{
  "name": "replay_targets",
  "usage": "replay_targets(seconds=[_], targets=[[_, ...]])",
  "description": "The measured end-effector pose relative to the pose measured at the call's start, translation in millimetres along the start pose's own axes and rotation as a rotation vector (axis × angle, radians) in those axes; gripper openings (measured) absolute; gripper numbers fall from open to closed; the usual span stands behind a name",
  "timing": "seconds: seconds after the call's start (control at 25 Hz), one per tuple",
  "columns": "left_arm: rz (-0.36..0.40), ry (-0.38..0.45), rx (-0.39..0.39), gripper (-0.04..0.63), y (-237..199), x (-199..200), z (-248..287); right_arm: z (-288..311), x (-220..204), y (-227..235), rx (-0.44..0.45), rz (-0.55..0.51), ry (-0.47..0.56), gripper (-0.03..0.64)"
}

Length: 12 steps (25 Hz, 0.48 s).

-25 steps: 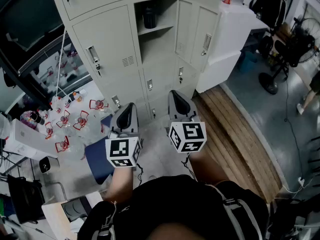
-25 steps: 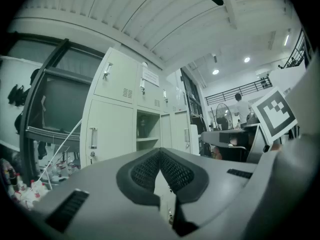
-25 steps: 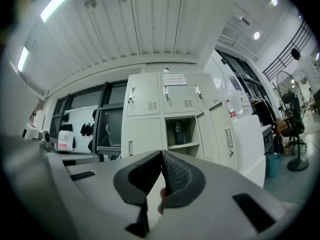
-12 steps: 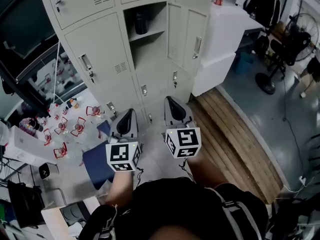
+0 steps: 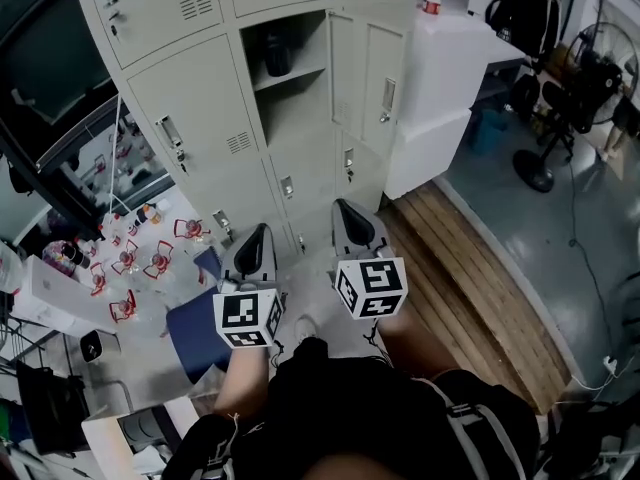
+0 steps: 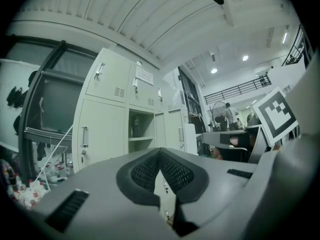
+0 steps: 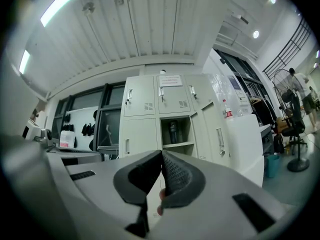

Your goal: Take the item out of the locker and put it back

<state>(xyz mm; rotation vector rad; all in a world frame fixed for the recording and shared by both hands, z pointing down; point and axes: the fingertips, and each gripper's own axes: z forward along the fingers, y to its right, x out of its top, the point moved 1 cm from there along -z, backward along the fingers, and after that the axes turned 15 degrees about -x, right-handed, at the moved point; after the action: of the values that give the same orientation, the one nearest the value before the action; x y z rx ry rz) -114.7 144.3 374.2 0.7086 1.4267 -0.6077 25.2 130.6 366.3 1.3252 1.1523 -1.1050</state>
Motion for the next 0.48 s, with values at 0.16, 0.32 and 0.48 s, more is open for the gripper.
replay_targets(seconds=[0.16, 0.32, 0.48], targets=[[0.005, 0.008, -0.016, 0.011, -1, -4, 14, 10, -6, 8, -0.003, 0.026, -0.009, 0.014], [0.010, 0.018, -0.024, 0.011, -13, -11, 31, 27, -14, 11, -0.006, 0.023, -0.005, 0.014], [0.033, 0.035, -0.035, 0.011, -28, -10, 58, 58, -18, 17, -0.012, 0.011, 0.009, 0.014]])
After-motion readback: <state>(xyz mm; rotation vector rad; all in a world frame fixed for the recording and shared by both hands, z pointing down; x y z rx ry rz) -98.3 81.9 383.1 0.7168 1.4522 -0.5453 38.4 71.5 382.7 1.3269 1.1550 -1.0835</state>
